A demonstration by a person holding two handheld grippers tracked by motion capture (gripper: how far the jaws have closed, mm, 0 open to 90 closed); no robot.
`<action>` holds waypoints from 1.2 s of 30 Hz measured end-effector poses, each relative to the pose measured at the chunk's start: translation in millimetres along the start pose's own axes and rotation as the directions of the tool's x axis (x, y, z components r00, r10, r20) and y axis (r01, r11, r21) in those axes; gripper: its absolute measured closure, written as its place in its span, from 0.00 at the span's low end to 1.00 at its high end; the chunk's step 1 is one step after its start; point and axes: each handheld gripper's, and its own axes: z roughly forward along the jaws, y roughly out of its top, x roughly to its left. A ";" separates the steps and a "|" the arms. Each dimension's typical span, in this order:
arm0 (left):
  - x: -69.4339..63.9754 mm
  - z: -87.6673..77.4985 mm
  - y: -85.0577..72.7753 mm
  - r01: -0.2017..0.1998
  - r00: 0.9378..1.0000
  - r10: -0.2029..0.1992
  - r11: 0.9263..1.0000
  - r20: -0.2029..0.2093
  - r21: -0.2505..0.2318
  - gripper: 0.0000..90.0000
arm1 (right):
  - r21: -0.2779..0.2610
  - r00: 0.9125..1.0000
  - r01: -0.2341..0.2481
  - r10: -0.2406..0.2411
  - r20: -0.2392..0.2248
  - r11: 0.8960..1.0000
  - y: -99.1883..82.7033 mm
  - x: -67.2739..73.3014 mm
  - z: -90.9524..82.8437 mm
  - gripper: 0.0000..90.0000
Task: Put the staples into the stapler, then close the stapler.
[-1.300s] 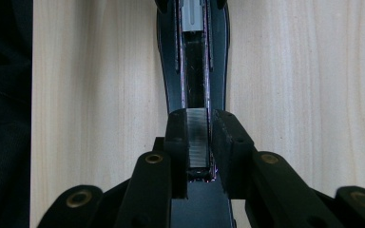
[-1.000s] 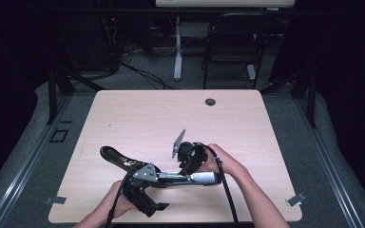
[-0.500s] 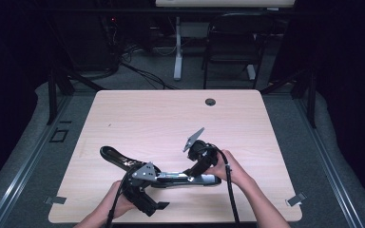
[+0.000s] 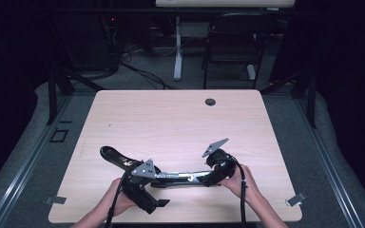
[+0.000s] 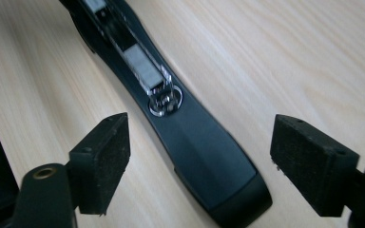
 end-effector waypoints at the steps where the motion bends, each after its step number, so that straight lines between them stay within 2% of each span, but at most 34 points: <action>1: -0.5 0.2 0.3 -0.001 1.000 0.001 1.000 0.000 -0.002 0.00 | 0.004 1.000 -0.011 0.011 0.006 1.000 -3.1 0.6 -1.7 0.21; 4: -2.1 -1.0 -1.1 0.009 1.000 -0.009 1.000 -0.010 -0.002 0.00 | -0.010 0.999 -0.046 0.046 0.023 0.999 -10.2 0.7 -5.4 0.19; 6: -3.1 -3.4 -4.3 0.024 1.000 -0.024 1.000 -0.008 -0.020 0.00 | -0.017 0.998 -0.047 0.048 0.041 0.999 -13.6 1.3 -6.3 0.19; 11: -6.1 -9.7 -9.9 0.021 1.000 -0.021 0.999 -0.018 -0.027 0.00 | -0.026 0.994 -0.074 0.076 0.073 0.997 -22.4 2.2 -10.0 0.19; 14: -8.1 -11.7 -12.9 0.017 1.000 -0.017 1.000 -0.015 -0.026 0.00 | -0.037 0.992 -0.093 0.095 0.078 0.995 -24.9 2.3 -9.8 0.20; 18: -9.0 -14.7 -19.2 0.021 1.000 -0.021 1.000 -0.017 -0.019 0.00 | -0.023 0.992 -0.098 0.100 0.076 0.995 -27.5 2.8 -7.2 0.20; 26: -4.9 -25.0 -39.4 0.059 0.998 -0.059 0.998 -0.022 -0.004 0.00 | -0.036 0.988 -0.110 0.113 0.106 0.993 -25.7 1.9 -8.9 0.21; 36: 5.2 -38.3 -62.5 0.096 0.993 -0.095 0.995 -0.065 0.009 0.00 | -0.033 0.987 -0.123 0.125 0.097 0.992 -25.2 -1.3 -8.6 0.21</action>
